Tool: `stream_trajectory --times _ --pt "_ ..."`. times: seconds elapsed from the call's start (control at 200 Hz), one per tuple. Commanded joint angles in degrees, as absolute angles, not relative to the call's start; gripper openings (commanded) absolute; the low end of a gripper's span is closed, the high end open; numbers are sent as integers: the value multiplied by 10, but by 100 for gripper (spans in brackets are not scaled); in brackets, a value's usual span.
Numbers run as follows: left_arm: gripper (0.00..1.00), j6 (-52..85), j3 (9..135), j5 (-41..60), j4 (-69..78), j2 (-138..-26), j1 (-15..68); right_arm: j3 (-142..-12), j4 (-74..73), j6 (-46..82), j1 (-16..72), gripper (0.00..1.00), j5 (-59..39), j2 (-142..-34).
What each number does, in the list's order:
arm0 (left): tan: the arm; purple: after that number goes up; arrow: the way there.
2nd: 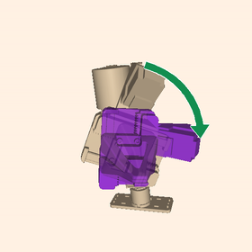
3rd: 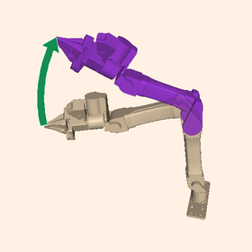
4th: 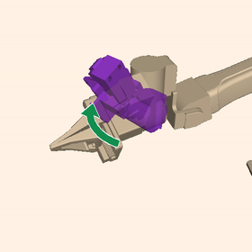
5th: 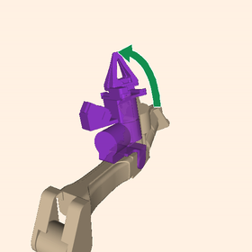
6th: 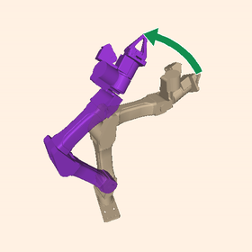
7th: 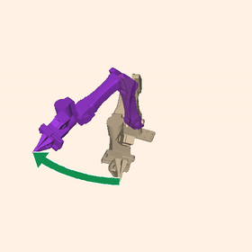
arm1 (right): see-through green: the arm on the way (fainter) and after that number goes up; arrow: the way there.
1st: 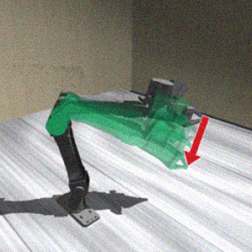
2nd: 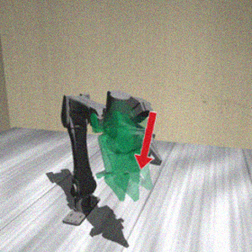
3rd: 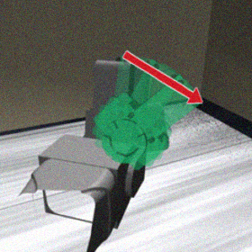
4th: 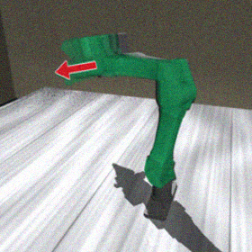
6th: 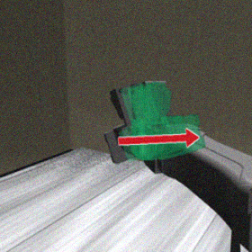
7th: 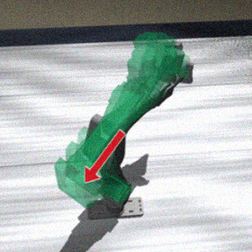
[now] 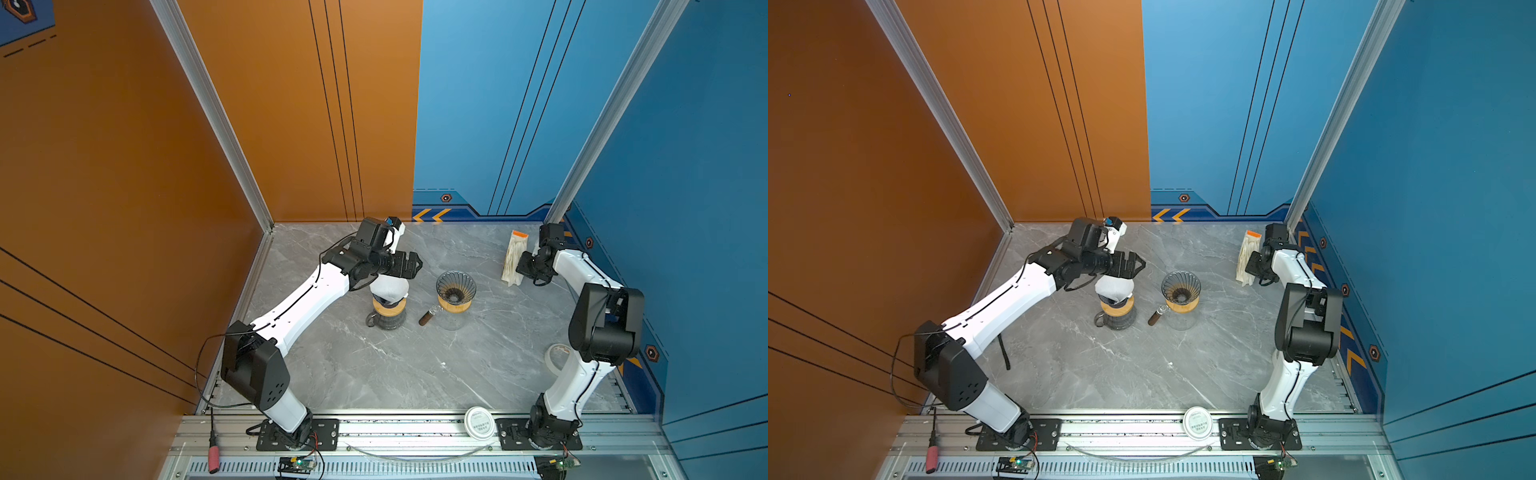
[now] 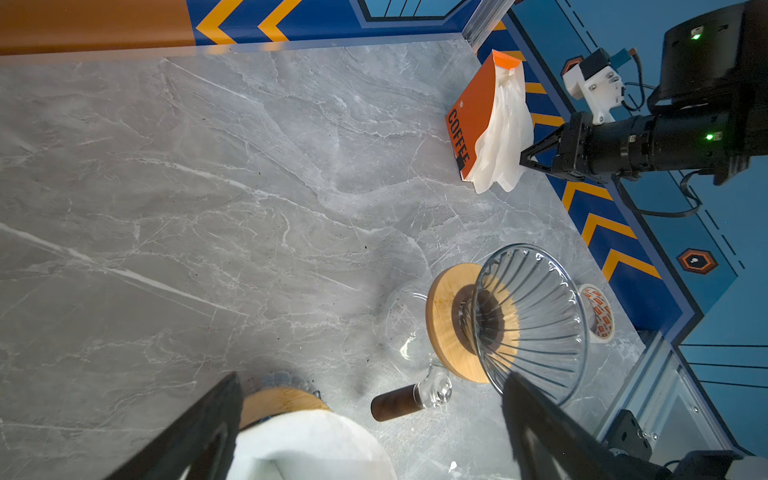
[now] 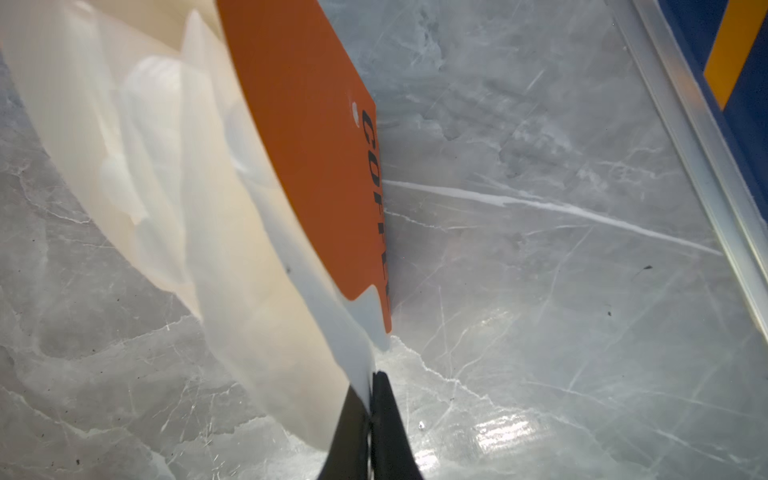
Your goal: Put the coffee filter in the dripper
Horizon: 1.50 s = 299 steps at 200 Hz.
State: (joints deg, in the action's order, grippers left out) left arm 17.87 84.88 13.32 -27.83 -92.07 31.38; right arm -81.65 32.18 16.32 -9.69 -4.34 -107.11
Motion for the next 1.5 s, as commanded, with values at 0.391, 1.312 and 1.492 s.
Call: stream_trajectory --times 0.391,1.312,1.492 --pt "98 174 868 146 -287 -928 321 -796 367 163 -92 0 -36 -978" --pt "98 163 870 157 -287 -931 322 -746 371 141 -99 15 -68 -941" --pt "98 163 885 159 -286 -941 321 -740 330 149 -100 21 -66 -971"
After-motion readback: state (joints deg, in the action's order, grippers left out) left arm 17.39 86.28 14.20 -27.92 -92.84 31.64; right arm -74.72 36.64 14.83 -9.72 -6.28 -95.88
